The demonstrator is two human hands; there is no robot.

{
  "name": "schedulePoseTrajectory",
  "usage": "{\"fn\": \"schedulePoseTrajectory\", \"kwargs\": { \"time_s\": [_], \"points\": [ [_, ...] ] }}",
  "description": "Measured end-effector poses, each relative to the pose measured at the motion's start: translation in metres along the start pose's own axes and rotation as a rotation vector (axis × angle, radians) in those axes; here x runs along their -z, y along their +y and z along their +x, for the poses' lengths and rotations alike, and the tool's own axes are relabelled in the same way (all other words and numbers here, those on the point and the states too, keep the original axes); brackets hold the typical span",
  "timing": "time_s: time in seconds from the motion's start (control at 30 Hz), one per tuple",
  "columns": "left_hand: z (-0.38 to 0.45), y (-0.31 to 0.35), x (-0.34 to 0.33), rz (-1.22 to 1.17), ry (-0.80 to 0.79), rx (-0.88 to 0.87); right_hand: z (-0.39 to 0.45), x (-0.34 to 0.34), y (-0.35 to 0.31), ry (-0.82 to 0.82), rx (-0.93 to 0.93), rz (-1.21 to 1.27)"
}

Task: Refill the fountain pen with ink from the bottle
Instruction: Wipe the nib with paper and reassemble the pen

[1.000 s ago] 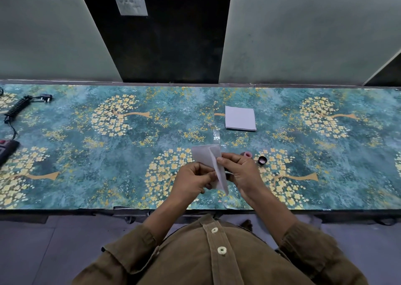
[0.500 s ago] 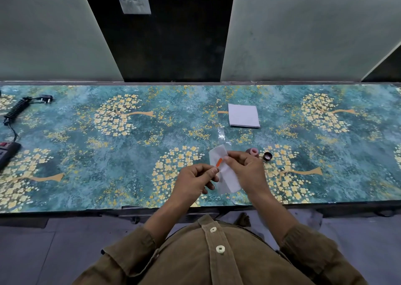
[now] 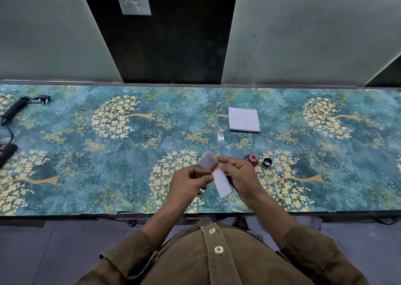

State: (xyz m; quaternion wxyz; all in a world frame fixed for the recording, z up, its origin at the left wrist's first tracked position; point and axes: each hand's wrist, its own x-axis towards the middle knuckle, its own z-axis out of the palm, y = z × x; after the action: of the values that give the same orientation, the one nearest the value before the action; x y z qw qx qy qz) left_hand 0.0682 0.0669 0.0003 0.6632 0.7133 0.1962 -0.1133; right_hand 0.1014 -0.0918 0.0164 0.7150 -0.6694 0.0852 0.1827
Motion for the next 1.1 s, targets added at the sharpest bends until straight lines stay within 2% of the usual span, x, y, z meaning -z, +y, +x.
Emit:
{"fn": "schedulePoseTrajectory", "kwargs": {
  "time_s": [0.4,0.63,0.77,0.83,0.97,1.03,1.1],
  "points": [
    [0.012,0.000,-0.011,0.062,0.012,-0.037,0.026,0.012,-0.004,-0.090,-0.010,-0.111],
    [0.014,-0.002,-0.006,0.011,0.147,0.019,0.043,0.006,-0.008,-0.185,-0.046,-0.210],
    [0.010,-0.009,0.001,-0.060,0.256,0.052,0.058,-0.004,-0.017,-0.158,-0.045,-0.334],
    [0.007,-0.013,0.006,-0.117,0.322,0.071,0.072,-0.009,-0.018,-0.140,0.019,-0.500],
    [0.000,-0.020,0.012,-0.188,0.435,0.088,0.099,-0.028,-0.018,-0.174,0.349,-0.849],
    [-0.005,-0.024,0.013,-0.218,0.475,0.090,0.107,-0.040,-0.014,-0.245,0.487,-0.958],
    [-0.006,-0.027,0.015,-0.249,0.500,0.092,0.110,-0.048,-0.002,-0.378,0.508,-1.077]
  ]
}}
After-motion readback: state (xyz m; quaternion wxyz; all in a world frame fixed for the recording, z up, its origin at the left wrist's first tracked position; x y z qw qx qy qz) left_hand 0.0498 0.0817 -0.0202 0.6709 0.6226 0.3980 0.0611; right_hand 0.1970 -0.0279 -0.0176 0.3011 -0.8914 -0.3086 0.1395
